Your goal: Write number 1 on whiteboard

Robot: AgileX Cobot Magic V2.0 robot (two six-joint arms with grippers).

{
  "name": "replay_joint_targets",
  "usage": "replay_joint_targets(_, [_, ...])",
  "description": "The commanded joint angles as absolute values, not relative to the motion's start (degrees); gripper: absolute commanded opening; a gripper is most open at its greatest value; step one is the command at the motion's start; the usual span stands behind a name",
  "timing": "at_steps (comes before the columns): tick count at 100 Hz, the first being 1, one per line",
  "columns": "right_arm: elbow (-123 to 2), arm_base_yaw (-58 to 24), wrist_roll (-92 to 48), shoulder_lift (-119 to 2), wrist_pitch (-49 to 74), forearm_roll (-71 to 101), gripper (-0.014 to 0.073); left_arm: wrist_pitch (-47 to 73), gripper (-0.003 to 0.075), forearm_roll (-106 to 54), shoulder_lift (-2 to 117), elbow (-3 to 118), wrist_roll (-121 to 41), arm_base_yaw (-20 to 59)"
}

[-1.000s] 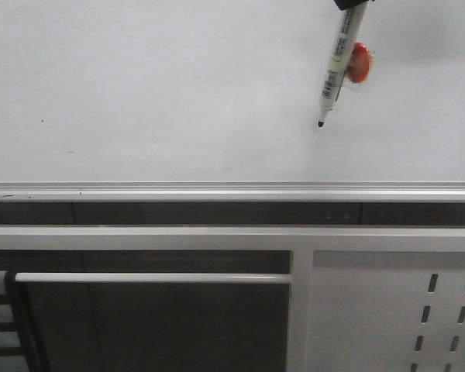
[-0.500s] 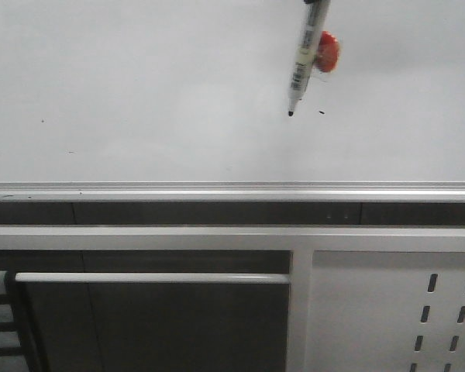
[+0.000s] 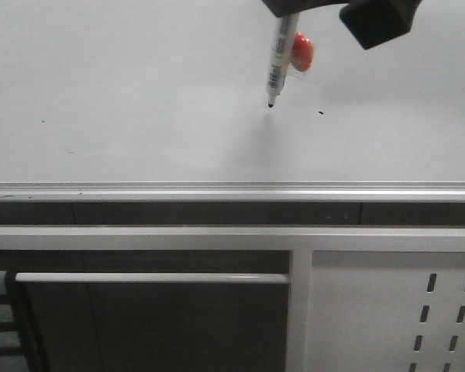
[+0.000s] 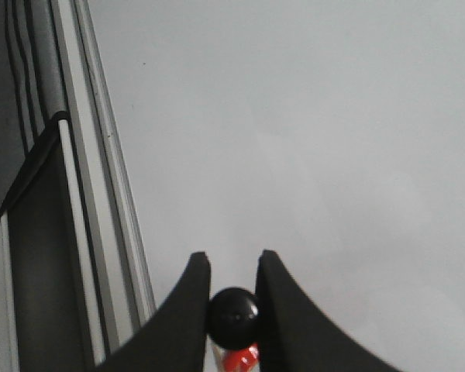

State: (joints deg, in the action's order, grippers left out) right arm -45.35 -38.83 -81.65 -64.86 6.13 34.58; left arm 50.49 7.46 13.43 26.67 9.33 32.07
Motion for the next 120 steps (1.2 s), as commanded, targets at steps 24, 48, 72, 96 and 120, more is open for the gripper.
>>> replay_joint_targets(24, [-46.87,-41.86,-82.18,-62.1,1.36,32.3,-0.0068,46.13,-0.0018,7.48,14.06,28.05,9.8,31.92])
replay_joint_targets(48, [-46.87,-41.86,-82.18,-57.91,3.0,32.18,-0.0068,46.13,-0.0018,7.4,14.06,28.05,9.8,31.92])
replay_joint_targets(72, [-46.87,-41.86,-82.18,-58.29,2.06,31.23,-0.0068,46.13,-0.0018,7.03,14.06,28.05,9.8,31.92])
replay_joint_targets(96, [-46.87,-40.56,-82.18,-58.29,0.9,31.13,-0.0068,46.13,-0.0018,6.93,14.06,28.05,9.8,31.92])
replay_joint_targets(120, [-46.87,-38.85,-82.18,-58.33,0.9,31.13,-0.0068,46.13,-0.0018,6.93,14.06,28.05,9.8,31.92])
